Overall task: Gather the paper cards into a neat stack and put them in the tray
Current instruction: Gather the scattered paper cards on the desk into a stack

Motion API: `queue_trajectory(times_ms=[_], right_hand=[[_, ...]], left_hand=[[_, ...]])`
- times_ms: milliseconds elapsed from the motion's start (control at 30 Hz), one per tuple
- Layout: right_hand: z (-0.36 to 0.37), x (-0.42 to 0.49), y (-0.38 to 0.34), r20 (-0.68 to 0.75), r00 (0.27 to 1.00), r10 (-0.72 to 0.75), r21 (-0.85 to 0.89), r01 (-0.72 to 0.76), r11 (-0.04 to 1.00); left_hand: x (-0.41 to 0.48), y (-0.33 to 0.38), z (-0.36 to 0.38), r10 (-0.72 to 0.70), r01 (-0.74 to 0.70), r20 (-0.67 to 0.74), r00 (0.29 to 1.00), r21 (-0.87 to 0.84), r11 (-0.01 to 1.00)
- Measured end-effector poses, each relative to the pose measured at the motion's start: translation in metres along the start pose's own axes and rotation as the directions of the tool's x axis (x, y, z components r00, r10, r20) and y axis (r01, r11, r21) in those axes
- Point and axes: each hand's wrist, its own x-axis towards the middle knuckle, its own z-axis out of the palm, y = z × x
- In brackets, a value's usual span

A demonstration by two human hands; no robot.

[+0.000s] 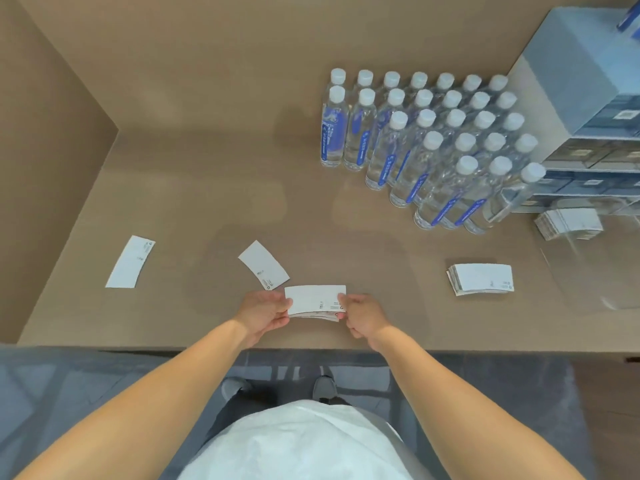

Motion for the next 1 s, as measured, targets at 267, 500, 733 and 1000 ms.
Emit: queue_trajectory(times_ms=[267, 500, 733, 1000], right_hand=[[0.0, 0.01, -0.01, 0.036, 0.996, -0.085, -0.249, 0.091, 0.964], [0.004, 0.023, -0.003, 0.002, 0.99, -0.139, -0.476, 0.123, 0.871], [0.006, 0.029, -0.001, -0.016, 0.989, -0.15, -0.611, 0.108, 0.784], [0.001, 0.029, -0.003, 0.073, 0.989, -0.128, -0.645, 0.145, 0.75]], left_hand=[[0.002, -0.006, 0.003, 0.086, -0.085, -0.171, 0.981, 0.015, 0.996], [0.015, -0.015, 0.021, 0.133, -0.06, -0.32, 0.938, 0.227, 0.972], [0.02, -0.012, 0.031, 0.24, -0.055, -0.342, 0.909, 0.471, 0.88], [0.015, -0.014, 0.029, 0.317, -0.057, -0.384, 0.867, 0.556, 0.829]])
